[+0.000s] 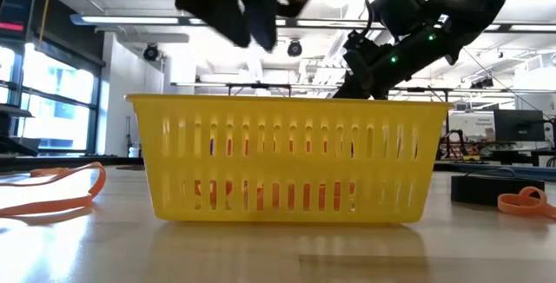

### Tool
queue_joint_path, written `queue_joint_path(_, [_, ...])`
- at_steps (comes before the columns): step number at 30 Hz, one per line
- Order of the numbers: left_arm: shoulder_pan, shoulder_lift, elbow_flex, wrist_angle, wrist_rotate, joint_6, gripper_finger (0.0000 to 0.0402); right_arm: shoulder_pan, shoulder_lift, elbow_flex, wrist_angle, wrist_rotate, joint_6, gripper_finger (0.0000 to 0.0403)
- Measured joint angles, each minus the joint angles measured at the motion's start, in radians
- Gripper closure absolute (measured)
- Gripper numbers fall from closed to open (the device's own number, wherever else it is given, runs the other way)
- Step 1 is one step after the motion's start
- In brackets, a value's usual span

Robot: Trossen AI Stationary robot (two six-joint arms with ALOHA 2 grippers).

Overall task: Sort rubber bands into baskets
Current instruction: Put the black rubber band into the green bin

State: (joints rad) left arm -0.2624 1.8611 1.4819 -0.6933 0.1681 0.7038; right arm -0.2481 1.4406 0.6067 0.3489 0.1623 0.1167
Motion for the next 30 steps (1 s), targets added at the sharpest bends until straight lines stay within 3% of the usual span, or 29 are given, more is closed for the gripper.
queue_joint_path(8, [0.056,-0.173,-0.208,0.152,0.032,-0.123,0.0397,0.000,0.000,0.000,0.007,0.000,-0.012,0.0403])
queue_joint_path(21, [0.106,-0.449,-0.648,0.589,-0.111,-0.309,0.0401,0.000,0.000,0.000,-0.005,-0.008,-0.009,0.0403])
queue_joint_path(30, [0.171,-0.583,-0.884,0.835,-0.159,-0.404,0.0401,0.000,0.000,0.000,-0.040,-0.148,-0.011,0.0403])
